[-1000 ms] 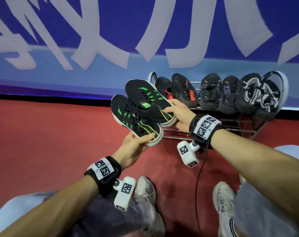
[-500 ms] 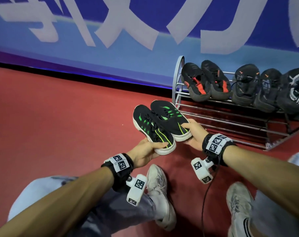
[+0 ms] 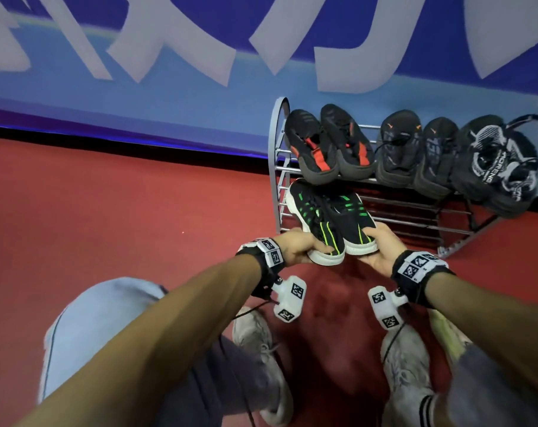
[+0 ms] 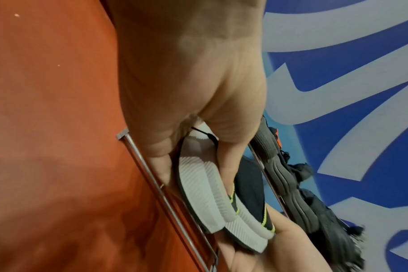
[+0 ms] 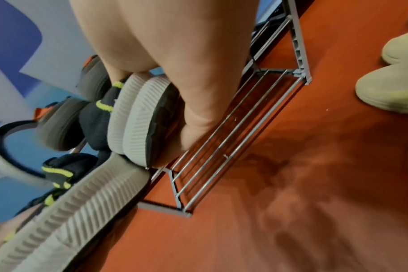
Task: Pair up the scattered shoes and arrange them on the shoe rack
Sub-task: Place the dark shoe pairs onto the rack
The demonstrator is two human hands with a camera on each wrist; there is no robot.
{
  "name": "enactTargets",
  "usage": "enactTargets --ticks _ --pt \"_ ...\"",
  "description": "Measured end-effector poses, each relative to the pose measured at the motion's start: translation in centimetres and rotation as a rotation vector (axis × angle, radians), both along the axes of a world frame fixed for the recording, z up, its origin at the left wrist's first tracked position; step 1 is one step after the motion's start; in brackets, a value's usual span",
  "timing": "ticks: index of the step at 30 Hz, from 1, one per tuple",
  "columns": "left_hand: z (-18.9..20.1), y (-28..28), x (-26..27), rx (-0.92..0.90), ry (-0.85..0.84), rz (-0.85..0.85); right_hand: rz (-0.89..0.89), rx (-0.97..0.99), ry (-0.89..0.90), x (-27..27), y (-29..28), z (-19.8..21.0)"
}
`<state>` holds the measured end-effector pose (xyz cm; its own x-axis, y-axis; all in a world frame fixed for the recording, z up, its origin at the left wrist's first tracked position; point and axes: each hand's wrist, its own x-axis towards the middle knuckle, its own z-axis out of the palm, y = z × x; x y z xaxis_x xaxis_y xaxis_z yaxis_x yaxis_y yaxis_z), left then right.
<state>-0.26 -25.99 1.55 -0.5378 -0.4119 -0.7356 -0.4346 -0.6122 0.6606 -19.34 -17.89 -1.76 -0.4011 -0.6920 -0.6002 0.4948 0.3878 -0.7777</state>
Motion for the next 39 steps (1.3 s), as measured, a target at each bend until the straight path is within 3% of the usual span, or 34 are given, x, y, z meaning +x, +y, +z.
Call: enactTargets --ticks 5,9,13,17,18,19,21,23,29,32,39 --pt "-1.5 -4.3 -3.4 -0.105 -0.070 0.087 -0.109 -0.098 -0.060 -1.0 -3.5 -0.8" --pt "-8.1 -9.9 -5.6 -0.123 -0.077 0.214 -0.119 -0.162 -0.114 -1.4 -7.1 -3.1" --pt "-7.8 -11.5 -5.9 -0.159 -0.076 0.245 -0.120 -0.099 -0.108 -2.7 -10.6 -5.8" --pt "-18.8 -18.7 -6.8 -0.197 -0.063 0.196 -0.132 -0.036 -0.092 -3.9 -13.3 -8.6" --pt "-19.3 -19.1 -7.0 -0.174 -0.074 0.213 -0.133 -0.029 -0.079 -3.9 -13.6 -8.6" --pt "-17.6 -18.3 -7.1 -0.169 -0.114 0.228 -0.131 -0.020 -0.049 -3.8 -13.7 -8.4" --pt "-10.4 -14.5 -6.9 -0.210 -0.147 0.253 -0.113 -0.013 0.000 -3.6 -14.0 -8.0" --pt "-7.8 -12.9 -6.8 -0.268 -0.151 0.291 -0.072 -0.008 0.065 -3.4 -14.2 -7.6" --pt "-8.1 -12.6 -5.8 -0.318 -0.125 0.315 0.024 -0.017 0.447 -4.5 -15.9 -11.2" --pt "-9.2 -12.6 -4.9 -0.313 -0.123 0.320 0.045 -0.015 0.371 -3.5 -14.9 -9.1" --pt "-9.0 -12.5 -4.6 -0.333 -0.080 0.322 0.144 0.134 0.236 -4.2 -15.0 -9.4"
